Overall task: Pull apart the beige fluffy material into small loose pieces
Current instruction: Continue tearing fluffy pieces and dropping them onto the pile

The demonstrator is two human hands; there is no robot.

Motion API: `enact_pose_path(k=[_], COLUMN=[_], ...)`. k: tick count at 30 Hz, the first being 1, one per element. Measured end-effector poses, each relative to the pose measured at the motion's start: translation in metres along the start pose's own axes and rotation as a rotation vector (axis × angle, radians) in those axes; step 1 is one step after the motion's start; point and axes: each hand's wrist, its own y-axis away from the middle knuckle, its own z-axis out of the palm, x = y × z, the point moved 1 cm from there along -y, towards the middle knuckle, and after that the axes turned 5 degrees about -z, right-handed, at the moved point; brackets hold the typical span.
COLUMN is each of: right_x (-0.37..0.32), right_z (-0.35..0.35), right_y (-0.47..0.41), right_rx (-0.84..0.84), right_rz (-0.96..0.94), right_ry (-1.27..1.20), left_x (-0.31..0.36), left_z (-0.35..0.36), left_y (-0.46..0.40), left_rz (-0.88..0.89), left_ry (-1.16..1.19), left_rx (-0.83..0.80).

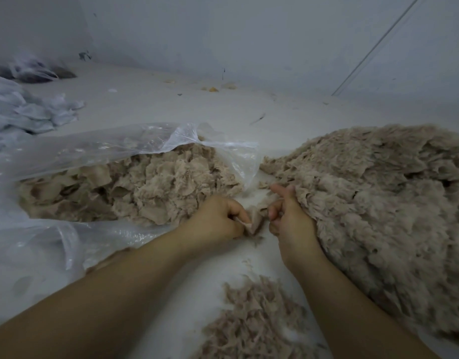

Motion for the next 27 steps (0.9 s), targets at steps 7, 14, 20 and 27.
enact_pose_path(k=[7,14,20,27], right_x=[0.004,0.002,0.005,0.007], right_z=[-0.004,0.001,-0.005,-0.005], right_y=[0.000,0.008,0.000,-0.003], right_rx=[-0.046,-0.331,-0.233,-0.110], right_rz=[-0.056,-0.231,-0.144,-0.054], right_ry=[0.132,0.236,0.281,0.163], left_x=[0.008,0.011,0.005,0.000], left_z=[0.009,0.008,0.015,0.004], left_y=[0.006,0.003,0.002,0.009], left_rz=[-0.008,-0.130,-0.076,0.097], left_ry=[0.144,0.758,0.898,0.871], left_rx=[0.111,0.265,0.318,0.362])
